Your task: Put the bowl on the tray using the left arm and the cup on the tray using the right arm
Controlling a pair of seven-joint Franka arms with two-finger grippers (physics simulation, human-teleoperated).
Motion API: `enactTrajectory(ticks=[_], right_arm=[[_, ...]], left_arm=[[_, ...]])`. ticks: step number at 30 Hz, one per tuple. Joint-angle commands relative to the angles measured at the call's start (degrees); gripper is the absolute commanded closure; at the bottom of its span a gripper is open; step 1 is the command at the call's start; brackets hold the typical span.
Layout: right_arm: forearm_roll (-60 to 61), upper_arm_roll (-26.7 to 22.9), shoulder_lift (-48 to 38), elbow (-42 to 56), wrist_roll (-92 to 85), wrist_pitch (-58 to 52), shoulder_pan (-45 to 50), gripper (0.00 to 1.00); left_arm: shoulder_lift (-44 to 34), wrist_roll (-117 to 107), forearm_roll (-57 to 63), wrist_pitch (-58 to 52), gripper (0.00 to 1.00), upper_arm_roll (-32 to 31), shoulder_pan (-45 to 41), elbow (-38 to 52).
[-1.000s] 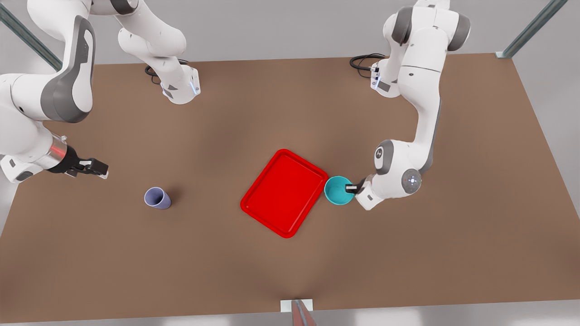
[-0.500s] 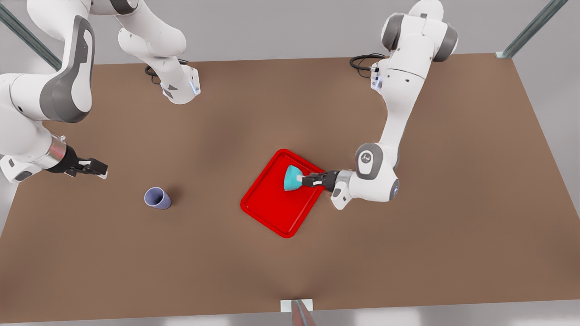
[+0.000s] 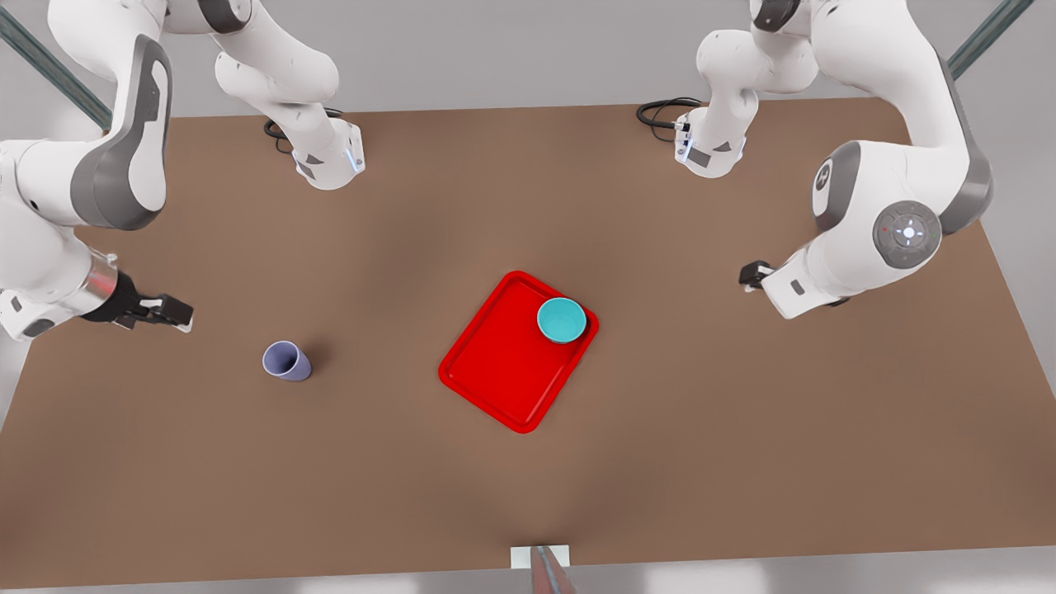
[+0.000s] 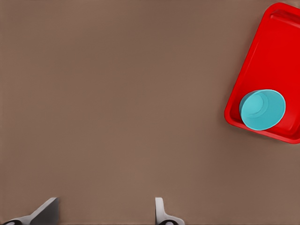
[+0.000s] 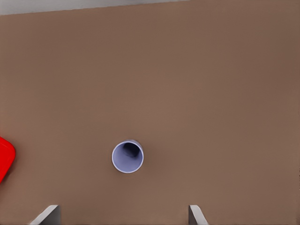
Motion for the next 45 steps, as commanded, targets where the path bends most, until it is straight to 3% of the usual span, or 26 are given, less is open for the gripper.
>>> enactTrajectory(ticks=[1, 4, 5, 6, 8, 10, 22, 25, 37, 39, 41, 45], right_arm=[[-0.2, 0.1, 0.5, 0.6, 0.6, -0.1, 0.2, 0.0], [0.0, 0.9, 1.3, -2.3, 0.7, 0.5, 1.7, 0.0], [-0.1, 3.3, 1.3, -5.7, 1.0, 2.0, 1.0, 0.0], [0.1, 8.7, -0.3, -12.1, 1.0, 8.0, -3.9, 0.0], [0.3, 8.4, -1.6, -23.3, 1.0, 20.4, -2.6, 0.0], [0.3, 3.6, 4.3, -21.8, 0.8, 22.3, -0.5, 0.0], [3.1, 3.6, 9.3, -28.6, -0.4, 31.1, -2.6, 0.0], [3.2, 0.9, 10.7, -28.7, -4.6, 33.6, -2.7, 0.0], [3.2, 1.4, 12.1, -29.9, -4.7, 33.4, -2.6, 0.03], [3.2, 1.4, 12.4, -29.9, -4.7, 33.5, -2.6, 0.22], [3.2, 1.4, 12.8, -29.9, -4.7, 33.6, -2.6, 0.52], [3.2, 1.4, 13.5, -29.8, -4.3, 33.8, -2.1, 0.73]], left_arm=[[0.1, 0.0, 1.4, 0.0, 0.0, 0.1, 0.0, 0.0], [0.0, -0.1, 1.4, -2.5, 0.0, 0.0, 0.0, 0.5], [0.0, -0.1, 1.1, -3.4, 0.0, -0.1, 0.0, 1.5], [0.1, 0.0, 1.0, -3.6, 0.0, -0.2, 0.0, 1.5], [0.2, 0.0, 1.1, -3.9, 0.0, -0.4, 0.0, 1.6], [0.2, -0.1, 1.4, -3.8, 0.0, -0.3, 0.0, 1.6], [1.1, 0.0, 0.0, -4.1, 0.0, 0.1, 0.0, 1.3], [0.9, 0.0, 0.0, -6.3, 0.0, 0.2, 0.0, 1.3], [1.1, -0.1, -0.3, -8.4, 0.0, 0.1, 0.0, 1.5], [1.1, -0.1, -0.4, -8.3, 0.0, 0.1, 0.0, 1.5], [1.1, -0.2, -0.7, -8.3, 0.0, 0.1, 0.0, 1.5], [1.1, -0.2, -0.8, -8.4, 0.0, 0.0, 0.0, 1.5]])
